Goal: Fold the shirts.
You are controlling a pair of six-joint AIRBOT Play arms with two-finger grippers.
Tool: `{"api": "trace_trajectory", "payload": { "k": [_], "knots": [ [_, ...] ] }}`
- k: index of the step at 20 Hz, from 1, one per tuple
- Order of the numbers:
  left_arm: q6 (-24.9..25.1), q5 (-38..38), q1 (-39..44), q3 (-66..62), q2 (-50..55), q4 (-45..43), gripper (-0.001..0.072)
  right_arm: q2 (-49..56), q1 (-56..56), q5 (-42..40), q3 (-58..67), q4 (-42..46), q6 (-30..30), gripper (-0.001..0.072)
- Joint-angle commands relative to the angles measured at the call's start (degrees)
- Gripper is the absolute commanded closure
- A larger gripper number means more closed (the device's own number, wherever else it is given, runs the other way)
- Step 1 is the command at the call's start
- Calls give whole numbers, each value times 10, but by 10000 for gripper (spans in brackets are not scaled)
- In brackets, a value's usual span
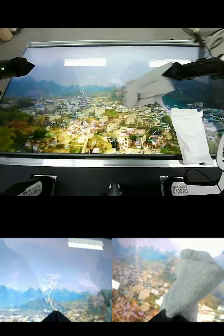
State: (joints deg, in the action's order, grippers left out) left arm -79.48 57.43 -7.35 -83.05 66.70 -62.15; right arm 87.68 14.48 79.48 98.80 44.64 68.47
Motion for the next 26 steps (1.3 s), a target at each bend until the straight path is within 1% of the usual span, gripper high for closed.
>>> {"api": "trace_trajectory", "payload": {
  "k": [1,4,7,9,12,14,18,21,23,26],
  "knots": [
    [0,0,-1,0,3,0,687,-35,114,83,49,40,25,695],
    [0,0,-1,0,4,0,687,-41,203,128,49,40,25,694],
    [0,0,-1,0,4,0,686,-41,269,145,49,62,24,694],
    [0,0,-1,0,4,0,686,-41,298,161,49,64,37,694],
    [0,0,-1,0,4,0,686,-41,308,182,49,64,44,694],
    [1,0,-1,0,4,0,686,-41,306,157,49,30,51,694],
    [3,0,-1,0,4,0,687,-41,306,60,49,-67,51,694],
    [2,-1,-1,0,4,0,686,-41,306,43,49,-96,55,694],
    [3,0,-1,0,4,0,686,-41,306,76,49,-96,55,694],
    [8,-1,-1,0,4,0,686,-45,306,173,49,-85,54,694]
  ]
}}
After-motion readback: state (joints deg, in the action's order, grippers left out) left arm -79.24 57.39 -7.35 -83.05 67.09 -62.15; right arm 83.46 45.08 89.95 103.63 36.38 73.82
